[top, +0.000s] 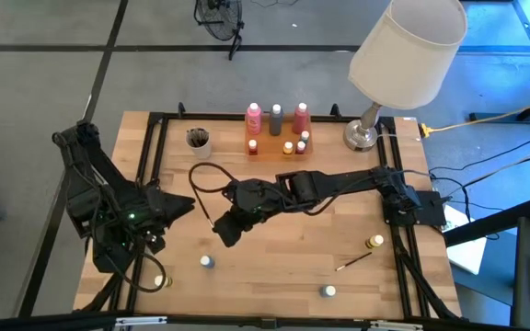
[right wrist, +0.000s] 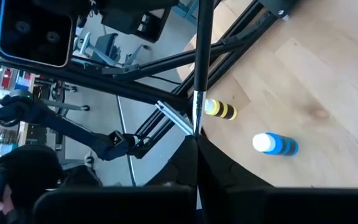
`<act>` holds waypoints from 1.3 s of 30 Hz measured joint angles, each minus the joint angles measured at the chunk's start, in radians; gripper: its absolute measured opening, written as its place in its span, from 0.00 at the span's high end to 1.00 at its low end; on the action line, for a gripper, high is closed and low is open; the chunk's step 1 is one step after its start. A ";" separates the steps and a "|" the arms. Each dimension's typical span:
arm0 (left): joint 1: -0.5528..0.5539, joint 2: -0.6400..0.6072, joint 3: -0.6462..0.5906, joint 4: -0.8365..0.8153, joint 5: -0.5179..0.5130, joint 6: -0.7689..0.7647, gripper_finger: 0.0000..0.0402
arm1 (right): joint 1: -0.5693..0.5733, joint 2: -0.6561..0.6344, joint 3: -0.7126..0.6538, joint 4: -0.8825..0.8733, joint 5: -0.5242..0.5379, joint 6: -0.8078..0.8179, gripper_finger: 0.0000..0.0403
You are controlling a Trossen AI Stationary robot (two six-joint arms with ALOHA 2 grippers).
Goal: Pick & Place Paint Supplies
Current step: Put the silver paint brush into the white cup
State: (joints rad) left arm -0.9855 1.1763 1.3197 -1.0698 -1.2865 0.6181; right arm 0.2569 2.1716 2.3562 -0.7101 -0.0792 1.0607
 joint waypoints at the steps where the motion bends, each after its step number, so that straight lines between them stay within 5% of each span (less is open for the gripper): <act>1: 0.000 0.000 0.000 0.000 0.000 0.012 0.52 | 0.000 0.000 0.000 0.000 -0.002 -0.002 1.00; 30: 0.073 0.000 0.000 -0.004 0.024 0.113 0.52 | 0.000 0.000 0.000 0.090 -0.032 0.032 1.00; 39: 0.073 0.000 0.000 -0.004 0.024 0.128 0.67 | 0.000 0.000 0.000 0.090 -0.029 0.035 1.00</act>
State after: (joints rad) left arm -0.9123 1.1763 1.3197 -1.0739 -1.2625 0.7464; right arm 0.2569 2.1719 2.3562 -0.6205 -0.1078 1.0958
